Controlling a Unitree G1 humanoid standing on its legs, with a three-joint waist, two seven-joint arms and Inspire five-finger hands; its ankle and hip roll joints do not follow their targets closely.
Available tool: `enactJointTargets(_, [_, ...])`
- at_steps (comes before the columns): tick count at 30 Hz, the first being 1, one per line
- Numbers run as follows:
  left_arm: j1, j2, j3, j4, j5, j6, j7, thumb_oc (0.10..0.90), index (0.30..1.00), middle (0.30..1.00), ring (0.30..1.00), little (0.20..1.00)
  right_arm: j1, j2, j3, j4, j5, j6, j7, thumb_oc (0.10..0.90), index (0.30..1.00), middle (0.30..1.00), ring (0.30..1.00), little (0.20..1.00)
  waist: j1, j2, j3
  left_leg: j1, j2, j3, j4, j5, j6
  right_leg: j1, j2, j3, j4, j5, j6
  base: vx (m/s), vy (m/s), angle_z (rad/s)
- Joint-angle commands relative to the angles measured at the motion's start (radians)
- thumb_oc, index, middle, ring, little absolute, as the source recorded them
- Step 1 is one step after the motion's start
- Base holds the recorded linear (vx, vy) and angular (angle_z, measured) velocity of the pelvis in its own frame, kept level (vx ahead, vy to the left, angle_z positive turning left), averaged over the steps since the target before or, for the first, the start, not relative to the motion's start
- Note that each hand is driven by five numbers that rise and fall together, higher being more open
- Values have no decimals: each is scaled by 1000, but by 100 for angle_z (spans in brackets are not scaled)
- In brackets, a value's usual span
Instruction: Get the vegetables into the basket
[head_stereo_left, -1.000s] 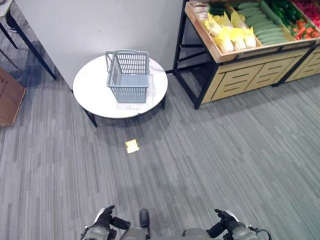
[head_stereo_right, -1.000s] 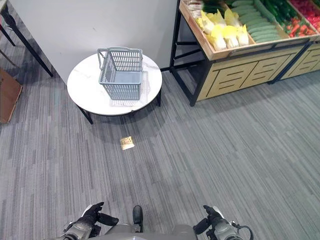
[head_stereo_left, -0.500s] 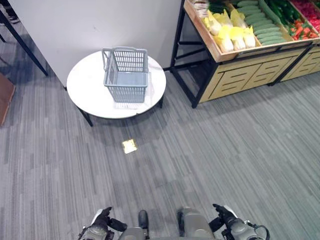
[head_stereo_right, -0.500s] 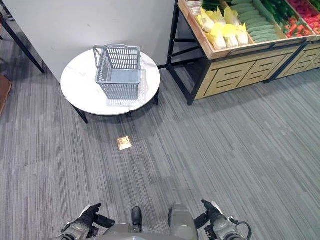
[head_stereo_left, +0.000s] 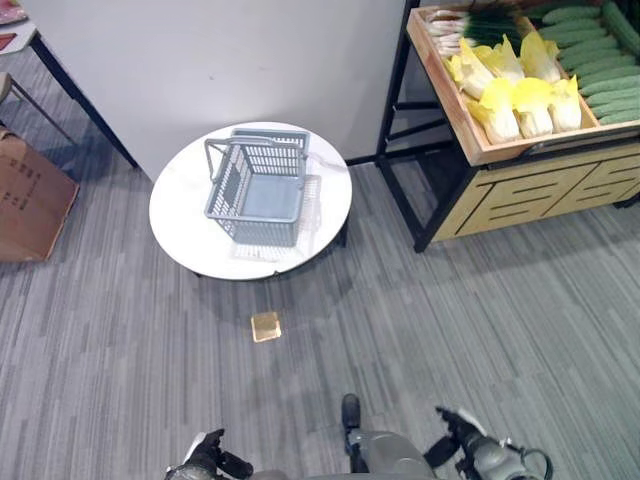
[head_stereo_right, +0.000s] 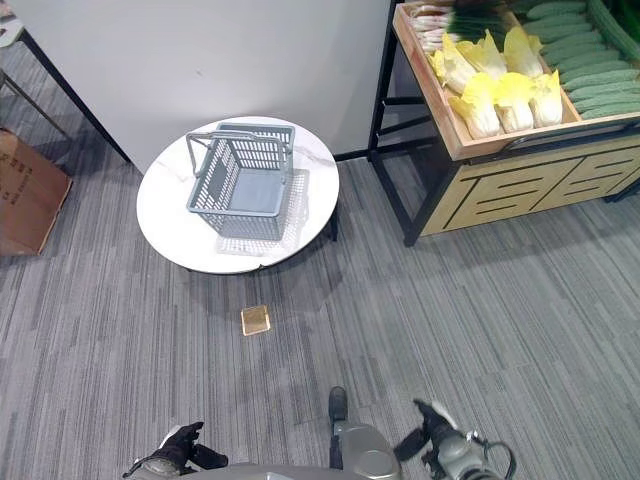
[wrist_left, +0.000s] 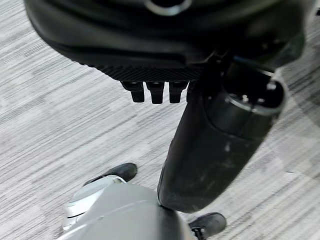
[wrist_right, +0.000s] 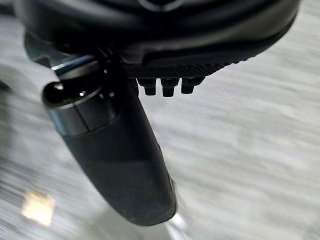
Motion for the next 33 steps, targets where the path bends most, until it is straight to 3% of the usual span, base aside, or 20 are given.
enactJointTargets(1, [-15,9,4,-12,3,1,7,900,1000,1000,1000,1000,22,3,-11,32,26,-9,-3,900,1000,1000,1000,1000,-6,-17,28,-77,-67,-3,97,85,16,-42,-86,21,94,-23,144,104,-135,23])
enactJointTargets(5, [-24,8,-4,-13,-1,4,17,900,1000,1000,1000,1000,28,-10,-30,58,33,-1,-16,900,1000,1000,1000,1000,-7,-19,41,-136,-58,25,127,120,15,-6,-98,12,86,-45,133,107,-61,20])
enactJointTargets(7, [-26,4,-12,-13,7,6,23,900,1000,1000,1000,1000,32,-17,-52,93,34,9,-30,900,1000,1000,1000,1000,-2,-21,42,-216,-37,63,42,78,35,24,-118,11,74,-70,140,154,5,22])
enactJointTargets(10, [-23,1,-14,-13,7,6,28,900,1000,1000,1000,1000,34,-20,-53,96,27,11,-32,900,1000,1000,1000,1000,3,-19,42,-240,-27,69,-9,71,37,33,-122,15,69,-80,146,117,54,28])
enactJointTargets(11, [-19,-1,-16,-9,9,6,39,900,1000,1000,1000,1000,38,-23,-52,98,18,10,-41,900,1000,1000,1000,1000,16,-11,42,-287,0,53,-87,117,31,53,-123,31,67,-96,150,374,238,-11])
enactJointTargets(12, [-12,1,-15,-8,7,3,46,900,1000,1000,1000,1000,44,-16,-51,95,11,9,-44,900,1000,1000,1000,1000,31,2,43,-316,35,44,-163,198,12,88,-119,65,69,-117,155,369,237,-32])
enactJointTargets(14, [-6,6,-9,-1,13,3,43,900,1000,1000,1000,1000,49,-11,-53,93,8,10,-37,900,1000,1000,1000,1000,36,4,35,-316,47,59,-177,215,6,117,-122,91,68,-129,161,347,265,-57])
enactJointTargets(17, [5,8,-12,0,29,4,42,900,1000,1000,1000,1000,61,2,-62,98,1,13,-38,900,1000,1000,1000,1000,34,-1,15,-284,33,94,-182,189,21,141,-152,106,70,-134,182,239,280,-76])
enactJointTargets(22, [0,25,-28,-9,52,3,36,900,1000,1000,1000,1000,56,31,-50,90,-7,17,-26,900,1000,1000,1000,1000,26,-36,12,-267,-28,154,-138,118,67,126,-219,155,96,-51,233,138,295,-35])
enactJointTargets(25, [-4,35,-33,-18,61,4,35,900,1000,1000,1000,1000,49,41,-39,91,-18,21,-26,900,1000,1000,1000,1000,30,-47,14,-268,-52,165,-125,92,86,113,-238,168,99,-10,244,64,203,-8])
enactJointTargets(28, [-10,48,-30,-18,71,8,35,900,1000,1000,1000,1000,38,55,-34,75,-21,22,-27,900,1000,1000,1000,1000,31,-65,16,-259,-84,184,-120,60,112,90,-262,187,114,91,260,82,243,-7])
enactJointTargets(30, [-10,56,-27,-20,71,8,33,900,1000,1000,1000,1000,32,56,-28,74,-25,22,-27,900,1000,1000,1000,1000,34,-68,22,-246,-93,189,-127,54,125,74,-262,189,148,130,261,42,178,-21])
enactJointTargets(33, [-5,64,-17,-19,69,11,31,900,1000,1000,1000,1000,28,62,-25,61,-25,22,-30,900,1000,1000,1000,1000,41,-61,32,-217,-96,200,-142,39,140,45,-267,143,231,135,255,49,174,-11])
